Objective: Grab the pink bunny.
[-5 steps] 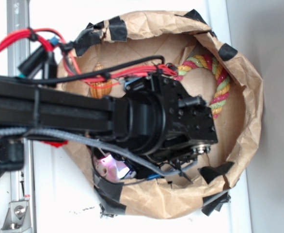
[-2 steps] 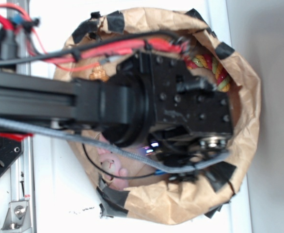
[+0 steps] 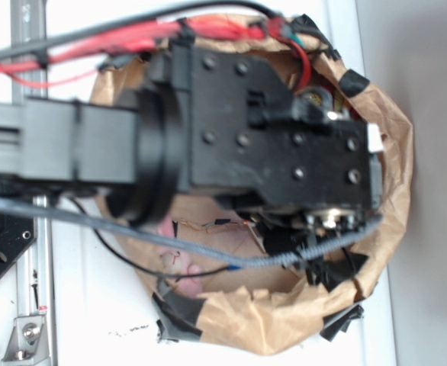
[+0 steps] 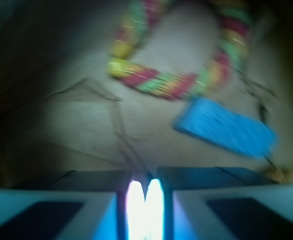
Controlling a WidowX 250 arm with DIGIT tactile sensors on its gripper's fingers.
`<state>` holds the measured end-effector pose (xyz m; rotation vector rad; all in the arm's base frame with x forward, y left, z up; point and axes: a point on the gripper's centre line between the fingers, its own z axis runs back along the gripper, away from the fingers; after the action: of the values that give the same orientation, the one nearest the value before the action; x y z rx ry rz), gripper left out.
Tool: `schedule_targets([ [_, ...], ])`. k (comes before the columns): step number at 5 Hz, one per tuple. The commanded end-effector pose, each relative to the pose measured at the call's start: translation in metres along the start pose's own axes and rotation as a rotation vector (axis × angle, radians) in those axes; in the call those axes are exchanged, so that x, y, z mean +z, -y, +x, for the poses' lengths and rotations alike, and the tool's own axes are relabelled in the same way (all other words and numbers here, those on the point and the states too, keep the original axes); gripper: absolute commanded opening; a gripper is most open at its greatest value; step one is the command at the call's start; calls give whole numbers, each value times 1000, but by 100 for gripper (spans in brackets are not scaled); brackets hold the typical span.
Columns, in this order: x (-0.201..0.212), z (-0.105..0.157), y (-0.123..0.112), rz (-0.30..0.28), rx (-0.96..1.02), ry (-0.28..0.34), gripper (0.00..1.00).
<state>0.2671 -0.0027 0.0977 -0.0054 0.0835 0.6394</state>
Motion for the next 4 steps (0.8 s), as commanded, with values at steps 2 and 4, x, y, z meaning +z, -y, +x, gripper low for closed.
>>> schedule_targets([
  [2, -10, -56, -22, 46, 373, -440, 100],
  [4, -38, -59, 18, 107, 338, -498, 100],
])
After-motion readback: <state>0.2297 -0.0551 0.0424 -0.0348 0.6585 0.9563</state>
